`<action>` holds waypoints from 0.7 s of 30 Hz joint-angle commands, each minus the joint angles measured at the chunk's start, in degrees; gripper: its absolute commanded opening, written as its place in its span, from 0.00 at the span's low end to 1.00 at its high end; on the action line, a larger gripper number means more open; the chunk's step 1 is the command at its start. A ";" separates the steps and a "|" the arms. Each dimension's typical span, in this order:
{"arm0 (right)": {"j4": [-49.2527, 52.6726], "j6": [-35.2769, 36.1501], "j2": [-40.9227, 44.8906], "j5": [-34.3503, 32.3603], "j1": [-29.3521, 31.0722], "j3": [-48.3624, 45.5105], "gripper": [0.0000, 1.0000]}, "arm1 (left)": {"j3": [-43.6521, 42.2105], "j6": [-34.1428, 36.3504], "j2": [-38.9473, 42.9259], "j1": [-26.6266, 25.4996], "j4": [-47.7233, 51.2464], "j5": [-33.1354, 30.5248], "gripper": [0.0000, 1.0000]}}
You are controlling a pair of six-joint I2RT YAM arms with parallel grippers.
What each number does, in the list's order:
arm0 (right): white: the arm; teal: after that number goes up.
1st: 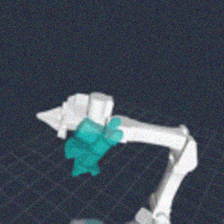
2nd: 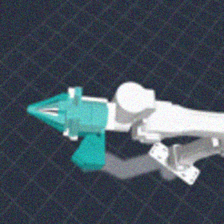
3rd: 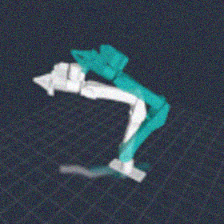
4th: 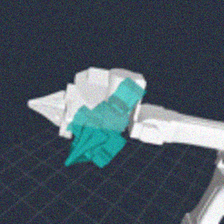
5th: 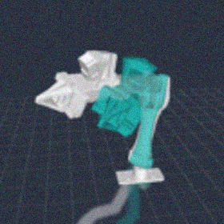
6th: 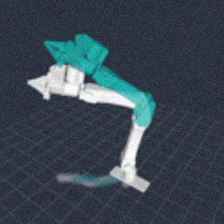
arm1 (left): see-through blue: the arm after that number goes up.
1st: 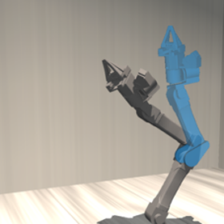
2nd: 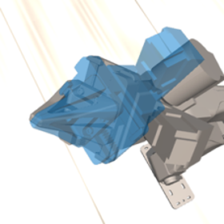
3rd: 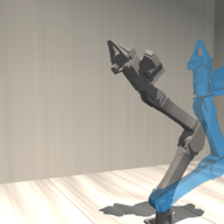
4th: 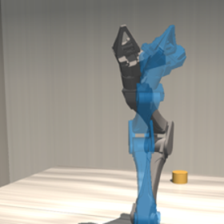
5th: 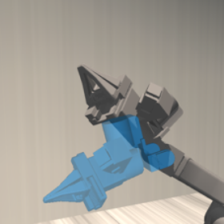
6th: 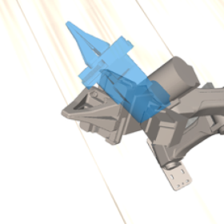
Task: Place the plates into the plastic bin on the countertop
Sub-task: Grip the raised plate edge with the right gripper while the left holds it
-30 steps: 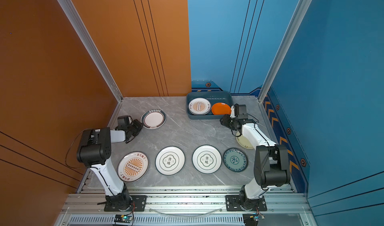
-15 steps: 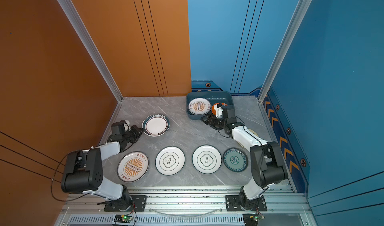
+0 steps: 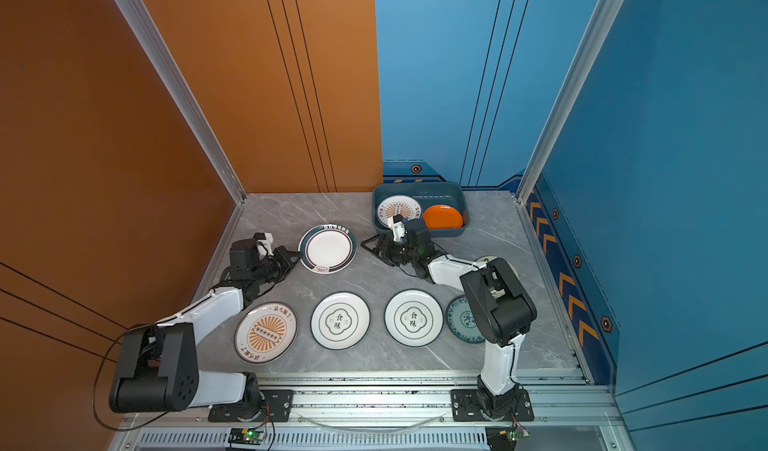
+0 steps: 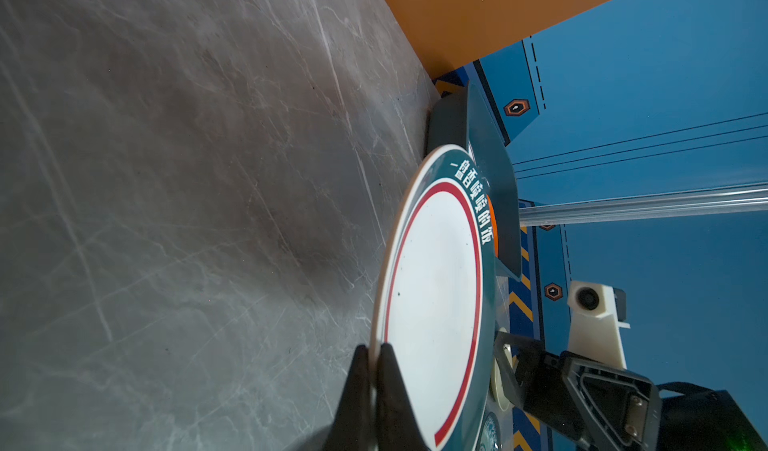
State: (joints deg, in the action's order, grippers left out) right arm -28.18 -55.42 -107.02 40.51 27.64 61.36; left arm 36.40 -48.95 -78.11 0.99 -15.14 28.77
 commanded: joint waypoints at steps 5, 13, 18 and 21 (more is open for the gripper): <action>-2.56 -2.02 -3.67 -0.15 2.13 4.15 0.67 | 2.53 -1.05 2.08 -3.63 -0.91 -0.65 0.00; -6.01 -4.71 -5.99 0.19 3.10 4.99 0.63 | 3.33 -1.48 1.90 -6.50 -1.12 -1.64 0.00; -7.50 -6.05 -6.69 0.81 3.39 5.17 0.38 | 3.37 -1.32 1.47 -7.39 -1.20 -2.29 0.00; -7.33 -6.19 -6.80 0.97 3.35 5.22 0.24 | 3.71 -1.24 1.24 -7.63 -1.19 -2.23 0.00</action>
State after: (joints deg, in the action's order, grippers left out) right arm -32.80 -61.19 -112.97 40.34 30.55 64.77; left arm 38.02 -50.02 -77.67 -5.98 -14.92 27.03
